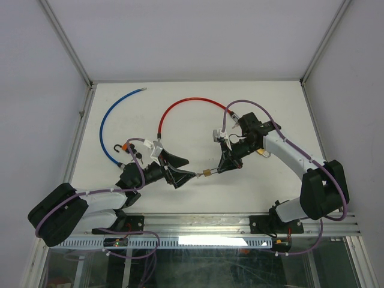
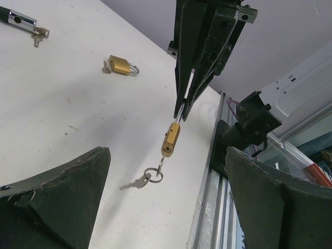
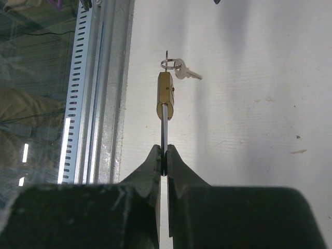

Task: Lock with the key
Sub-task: Place the key at the center of the board.

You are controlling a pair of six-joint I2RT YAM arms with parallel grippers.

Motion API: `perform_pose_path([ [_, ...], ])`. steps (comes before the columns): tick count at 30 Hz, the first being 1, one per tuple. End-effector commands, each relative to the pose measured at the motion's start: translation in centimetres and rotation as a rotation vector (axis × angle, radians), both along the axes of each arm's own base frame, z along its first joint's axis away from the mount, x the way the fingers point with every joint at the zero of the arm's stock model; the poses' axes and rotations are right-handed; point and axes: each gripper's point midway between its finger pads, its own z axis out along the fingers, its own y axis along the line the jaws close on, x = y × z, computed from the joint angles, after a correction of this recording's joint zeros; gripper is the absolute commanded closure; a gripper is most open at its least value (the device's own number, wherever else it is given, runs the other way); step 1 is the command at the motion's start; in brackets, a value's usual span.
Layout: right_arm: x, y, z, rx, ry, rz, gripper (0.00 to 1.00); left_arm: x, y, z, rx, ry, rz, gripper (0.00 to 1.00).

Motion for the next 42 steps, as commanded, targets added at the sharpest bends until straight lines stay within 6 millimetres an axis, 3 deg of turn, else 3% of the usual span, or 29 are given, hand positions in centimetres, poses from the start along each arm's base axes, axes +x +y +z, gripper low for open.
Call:
perform_pose_path([
  [1, 0.3, 0.7, 2.5, 0.084, -0.05, 0.015, 1.0, -0.2, 0.1, 0.5, -0.016, -0.017, -0.012, 0.05],
  [19, 0.3, 0.7, 2.6, 0.085, -0.05, 0.011, 1.0, -0.7, 0.2, -1.9, 0.076, 0.02, -0.034, 0.1],
  [31, 0.4, 0.6, 2.4, 0.081, -0.045, 0.01, 1.0, -1.8, -2.1, -2.0, 0.059, 0.031, -0.205, 0.3],
  [35, 0.4, 0.7, 2.3, 0.081, -0.042, 0.011, 1.0, -1.3, -2.2, -1.9, 0.066, 0.01, -0.19, 0.3],
  [42, 0.4, 0.6, 2.3, 0.08, -0.042, 0.01, 1.0, -0.2, -3.1, -2.5, 0.128, 0.004, -0.192, 0.44],
])
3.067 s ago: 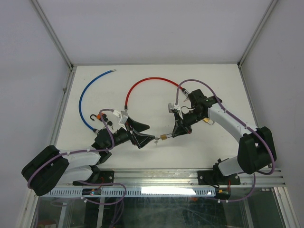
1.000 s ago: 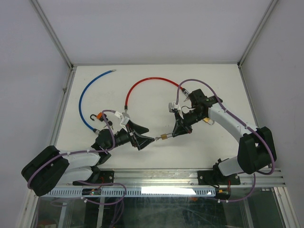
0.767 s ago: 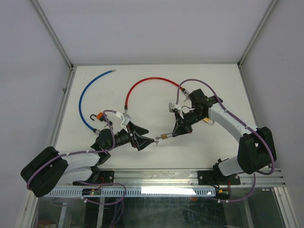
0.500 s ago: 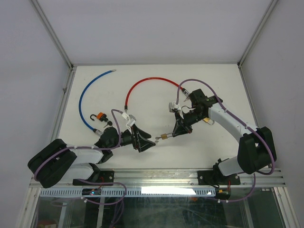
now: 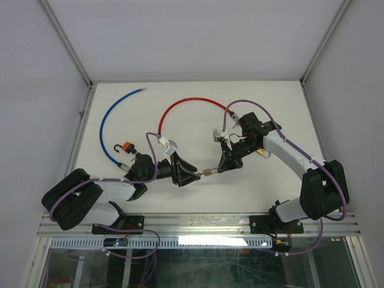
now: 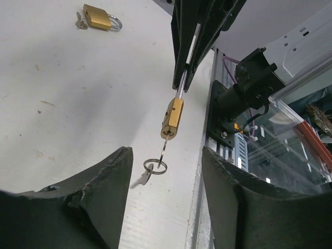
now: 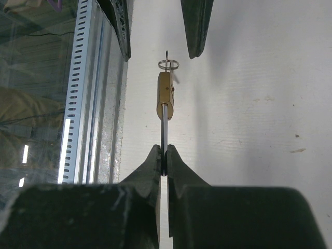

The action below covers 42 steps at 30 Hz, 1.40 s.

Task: Lock with the key
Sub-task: Place the key at the center of the board.

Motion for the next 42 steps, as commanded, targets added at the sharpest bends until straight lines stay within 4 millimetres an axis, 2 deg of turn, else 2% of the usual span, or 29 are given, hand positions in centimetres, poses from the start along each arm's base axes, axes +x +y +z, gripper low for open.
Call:
perform_pose_path([
  [1, 0.3, 0.7, 2.3, 0.081, -0.043, 0.015, 1.0, 0.8, -0.8, 1.2, -0.003, -0.066, -0.024, 0.47],
  [5, 0.3, 0.7, 2.3, 0.082, -0.043, 0.016, 1.0, 0.9, -1.1, 1.1, 0.013, -0.064, -0.045, 0.6],
  [14, 0.3, 0.7, 2.3, 0.082, -0.042, 0.015, 1.0, 0.5, -1.5, 1.1, 0.032, -0.081, -0.097, 0.69],
  [35, 0.2, 0.7, 2.3, 0.082, -0.034, 0.017, 1.0, 1.8, -1.8, 0.5, 0.145, -0.085, -0.089, 0.69],
  [42, 0.1, 0.8, 2.2, 0.083, -0.031, 0.018, 1.0, 1.8, -2.0, 0.9, 0.152, -0.096, -0.103, 0.82],
])
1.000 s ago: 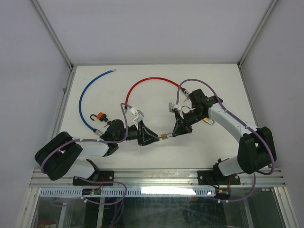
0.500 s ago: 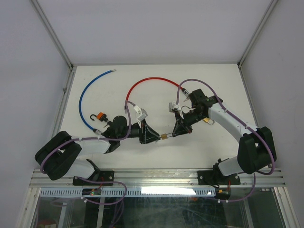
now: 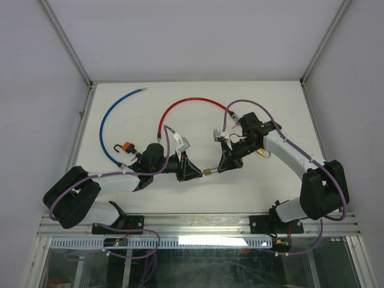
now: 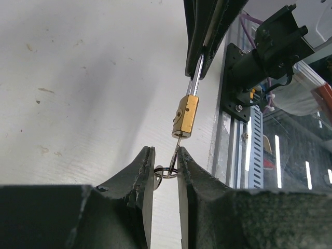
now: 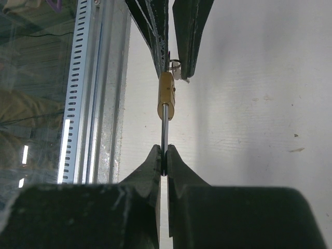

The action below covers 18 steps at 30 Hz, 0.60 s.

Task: Lock with the key
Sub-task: Place the key at the center of the board.

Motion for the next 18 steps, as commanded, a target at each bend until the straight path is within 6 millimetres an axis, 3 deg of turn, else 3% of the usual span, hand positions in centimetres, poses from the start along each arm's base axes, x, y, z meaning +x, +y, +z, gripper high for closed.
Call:
perform_pose_path([
  [1, 0.16, 0.75, 2.22, 0.082, -0.031, 0.017, 1.0, 0.82, -0.48, 2.38, -0.035, -0.088, -0.015, 0.82],
  [18, 0.08, 0.75, 2.16, 0.083, -0.026, 0.018, 1.0, 1.35, -0.93, 2.98, -0.026, -0.108, -0.027, 0.72],
])
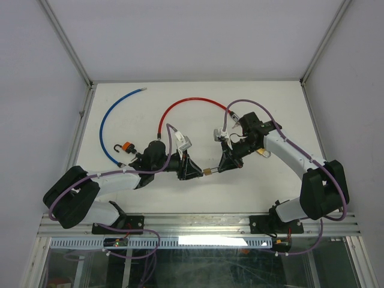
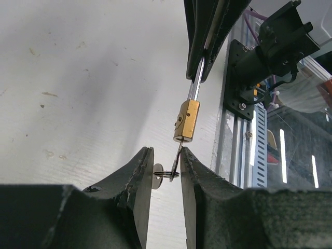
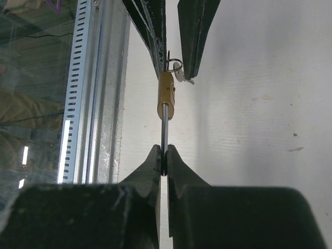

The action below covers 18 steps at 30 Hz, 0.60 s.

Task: Lock with the key
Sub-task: Place the key at the center of the board.

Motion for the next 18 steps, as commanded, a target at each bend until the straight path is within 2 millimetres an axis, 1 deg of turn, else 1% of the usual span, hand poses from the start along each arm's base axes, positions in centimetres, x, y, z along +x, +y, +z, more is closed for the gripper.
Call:
perform_pose_path([
  [1, 0.04, 0.79, 2.15, 0.082, -0.026, 0.02, 1.0, 0.99, -0.67, 2.76, -0.054, -0.09, -0.014, 0.71],
  [4, 0.05, 0.79, 2.16, 0.083, -0.028, 0.021, 1.0, 1.04, -0.72, 2.9, -0.055, -0.094, -0.014, 0.68],
  [6, 0.05, 0.8, 2.14, 0.083, -0.027, 0.021, 1.0, 1.08, -0.76, 2.96, -0.054, -0.095, -0.016, 0.69],
  [9, 0.05, 0.8, 2.19, 0.083, -0.028, 0.021, 1.0, 0.93, -0.81, 2.93, -0.054, -0.091, -0.025, 0.73],
  [10, 0.03, 0.8, 2.15, 0.083, -0.028, 0.022, 1.0, 0.86, -0.84, 2.98, -0.055, -0.091, -0.031, 0.76],
  [11, 0.02, 0.78, 2.13, 0.082, -0.026, 0.021, 1.0, 0.81, -0.86, 2.94, -0.054, -0.091, -0.036, 0.81],
  [12, 0.01, 0.8, 2.15, 0.083, -0.026, 0.022, 1.0, 0.79, -0.87, 2.92, -0.054, -0.089, -0.038, 0.84],
  [14, -0.01, 0.78, 2.15, 0.083, -0.024, 0.021, 1.0, 0.62, -0.88, 2.79, -0.051, -0.086, -0.048, 0.85],
  [18, 0.02, 0.79, 2.17, 0.084, -0.026, 0.021, 1.0, 0.41, -0.77, 2.39, -0.035, -0.088, -0.062, 0.83],
])
